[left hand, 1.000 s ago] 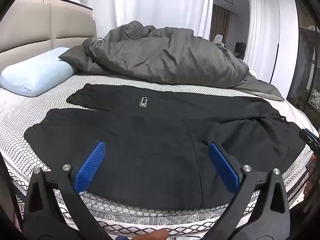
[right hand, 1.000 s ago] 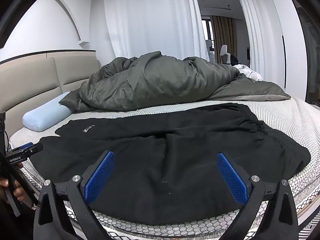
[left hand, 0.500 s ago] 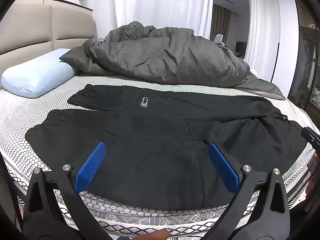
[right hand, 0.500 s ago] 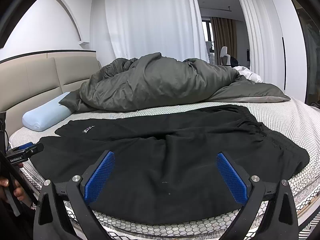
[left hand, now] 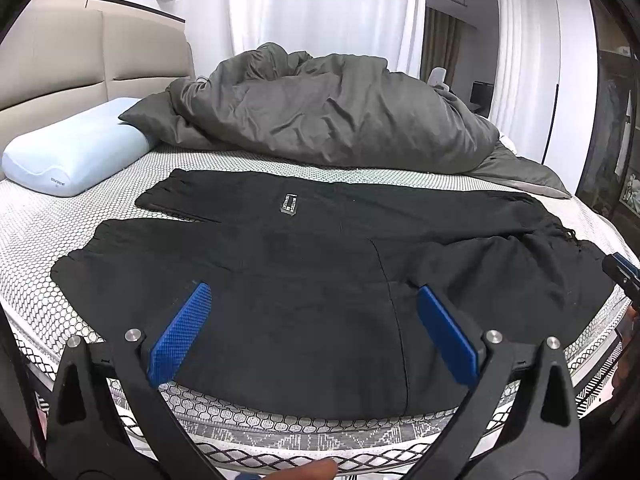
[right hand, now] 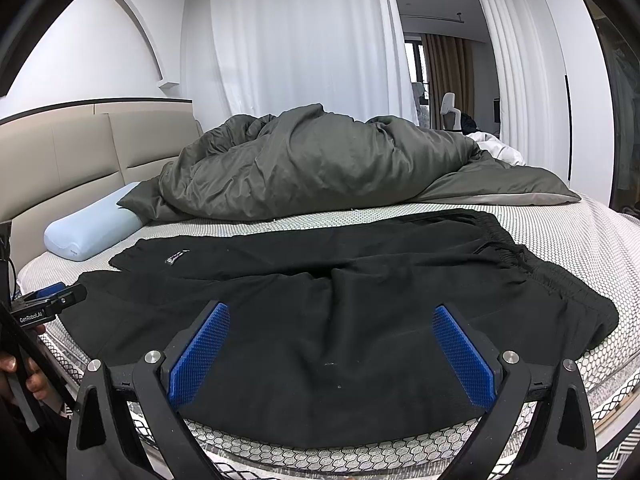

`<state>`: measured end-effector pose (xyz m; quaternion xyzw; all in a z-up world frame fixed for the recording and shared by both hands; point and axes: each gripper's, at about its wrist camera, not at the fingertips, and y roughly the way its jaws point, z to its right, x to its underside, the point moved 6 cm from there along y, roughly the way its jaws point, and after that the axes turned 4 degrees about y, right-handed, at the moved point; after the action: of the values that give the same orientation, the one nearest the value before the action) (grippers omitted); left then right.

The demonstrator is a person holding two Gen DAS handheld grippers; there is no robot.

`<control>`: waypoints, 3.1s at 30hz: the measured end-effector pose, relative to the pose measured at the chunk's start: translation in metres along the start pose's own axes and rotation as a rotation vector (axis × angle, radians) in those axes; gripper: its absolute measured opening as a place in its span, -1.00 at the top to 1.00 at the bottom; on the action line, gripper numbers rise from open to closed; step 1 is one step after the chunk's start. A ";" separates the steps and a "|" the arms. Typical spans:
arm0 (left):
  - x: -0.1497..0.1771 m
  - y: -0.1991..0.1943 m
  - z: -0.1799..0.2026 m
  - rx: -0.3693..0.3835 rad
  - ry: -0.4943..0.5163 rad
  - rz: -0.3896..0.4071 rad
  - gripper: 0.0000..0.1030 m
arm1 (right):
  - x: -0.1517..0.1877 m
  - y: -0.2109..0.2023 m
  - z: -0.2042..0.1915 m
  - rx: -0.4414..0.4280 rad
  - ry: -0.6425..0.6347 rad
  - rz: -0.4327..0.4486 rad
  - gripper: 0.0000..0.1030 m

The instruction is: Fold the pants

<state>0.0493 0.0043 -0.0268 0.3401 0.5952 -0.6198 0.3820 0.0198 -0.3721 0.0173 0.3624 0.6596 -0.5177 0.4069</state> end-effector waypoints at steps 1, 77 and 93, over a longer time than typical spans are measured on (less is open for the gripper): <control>0.000 0.000 -0.001 0.000 0.000 0.001 -0.99 | 0.000 0.000 0.000 0.000 -0.001 -0.001 -1.00; -0.007 -0.004 -0.069 -0.089 -0.166 -0.050 -0.99 | -0.017 -0.001 0.052 0.032 0.082 -0.033 -1.00; 0.041 0.015 -0.215 -0.071 -0.570 -0.227 -0.81 | -0.006 -0.032 0.159 0.118 0.196 -0.091 -1.00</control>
<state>0.0357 0.2159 -0.0823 0.0702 0.5196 -0.7076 0.4737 0.0192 -0.5343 0.0141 0.4046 0.6803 -0.5355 0.2945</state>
